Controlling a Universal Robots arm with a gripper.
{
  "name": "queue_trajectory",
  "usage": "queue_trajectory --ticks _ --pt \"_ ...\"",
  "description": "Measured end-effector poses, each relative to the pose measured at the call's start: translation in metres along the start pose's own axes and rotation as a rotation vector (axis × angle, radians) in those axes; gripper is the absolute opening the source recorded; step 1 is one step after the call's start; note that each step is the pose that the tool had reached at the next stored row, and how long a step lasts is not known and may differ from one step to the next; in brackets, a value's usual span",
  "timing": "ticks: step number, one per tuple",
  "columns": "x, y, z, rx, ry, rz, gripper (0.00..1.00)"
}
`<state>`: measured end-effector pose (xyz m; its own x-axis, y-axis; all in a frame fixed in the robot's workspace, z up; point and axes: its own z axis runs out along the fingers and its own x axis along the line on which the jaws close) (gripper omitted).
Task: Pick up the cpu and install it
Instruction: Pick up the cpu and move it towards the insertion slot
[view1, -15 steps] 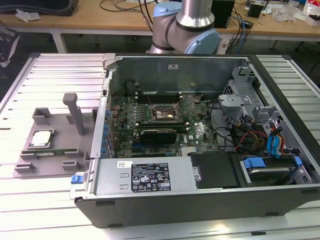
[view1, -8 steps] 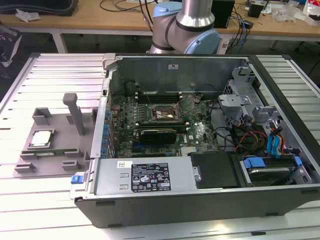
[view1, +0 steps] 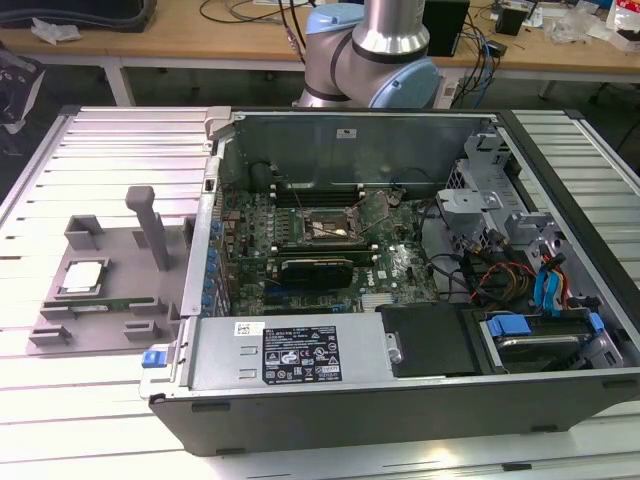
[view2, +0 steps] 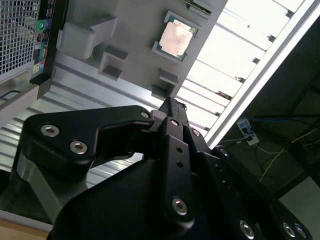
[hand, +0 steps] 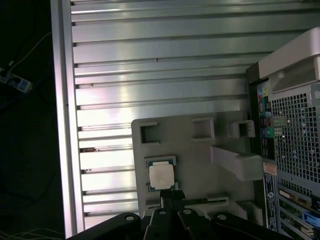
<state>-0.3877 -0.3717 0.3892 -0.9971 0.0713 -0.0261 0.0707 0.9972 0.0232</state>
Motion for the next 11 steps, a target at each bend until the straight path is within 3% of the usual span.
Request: queue_trajectory --ticks 3,6,7,9,11 --pt "-0.0003 0.0001 0.0000 -0.0001 0.0000 0.000 0.11" --pt "-0.0006 0.0002 0.0000 0.0000 0.0000 0.000 0.24" --pt "-0.0007 0.0002 0.0000 0.0000 0.0000 0.000 0.24" --pt "-0.0008 0.0003 0.0001 0.0000 0.0000 0.000 0.42" --pt "-0.0009 0.0004 0.0001 -0.0001 0.0000 0.000 0.48"
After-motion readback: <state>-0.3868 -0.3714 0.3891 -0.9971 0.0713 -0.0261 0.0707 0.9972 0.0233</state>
